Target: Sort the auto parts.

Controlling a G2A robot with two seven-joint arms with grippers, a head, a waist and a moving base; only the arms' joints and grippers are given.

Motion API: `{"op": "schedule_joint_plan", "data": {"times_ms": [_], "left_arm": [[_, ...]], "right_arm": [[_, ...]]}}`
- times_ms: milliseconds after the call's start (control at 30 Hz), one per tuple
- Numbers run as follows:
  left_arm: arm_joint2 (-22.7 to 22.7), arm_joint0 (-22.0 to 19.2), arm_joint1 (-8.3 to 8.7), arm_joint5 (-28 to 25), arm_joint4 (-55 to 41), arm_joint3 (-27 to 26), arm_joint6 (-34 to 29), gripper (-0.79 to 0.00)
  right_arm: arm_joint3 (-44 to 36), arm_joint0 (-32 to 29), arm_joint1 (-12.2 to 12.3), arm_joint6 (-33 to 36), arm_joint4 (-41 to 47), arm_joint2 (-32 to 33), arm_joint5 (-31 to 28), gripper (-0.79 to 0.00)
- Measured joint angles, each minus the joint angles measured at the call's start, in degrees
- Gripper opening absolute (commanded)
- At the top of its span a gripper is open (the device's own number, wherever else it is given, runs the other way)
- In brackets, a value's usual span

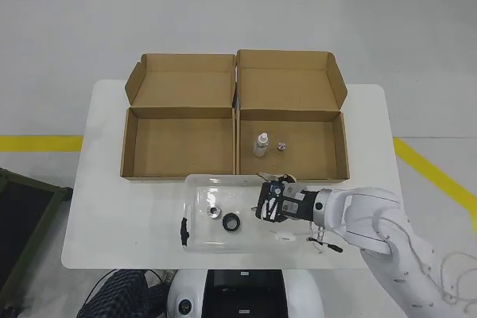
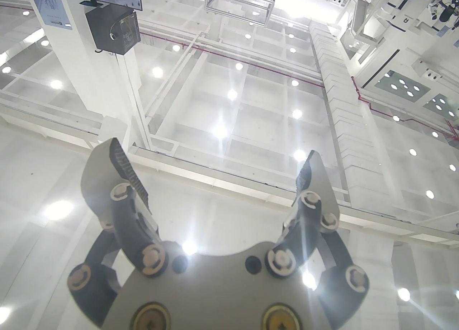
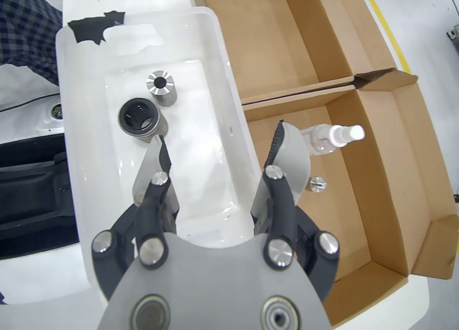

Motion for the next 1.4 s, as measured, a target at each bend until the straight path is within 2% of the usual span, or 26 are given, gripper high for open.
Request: {"op": "schedule_joint_plan", "data": {"times_ms": [400,933,1200,1400], "left_arm": [[0.0,0.0,0.0,0.0,0.0,0.0,0.0,0.0],[0.0,0.0,0.0,0.0,0.0,0.0,0.0,0.0],[0.0,0.0,0.0,0.0,0.0,0.0,0.0,0.0],[0.0,0.0,0.0,0.0,0.0,0.0,0.0,0.0]], "right_arm": [[4.13,-0.71,-0.32,-1.17,-3.05,-7.24,-1.27,-0.265],[10.42,4.05,-1.64,-2.04,-2.87,-13.73,0.63,-0.225],[14.34,6.15,-2.38,-3.91,-2.51,-16.25,1.05,-0.228],[16.25,7.3,-2.74,-6.9,-3.37,-17.58,-0.11,-0.197]]}}
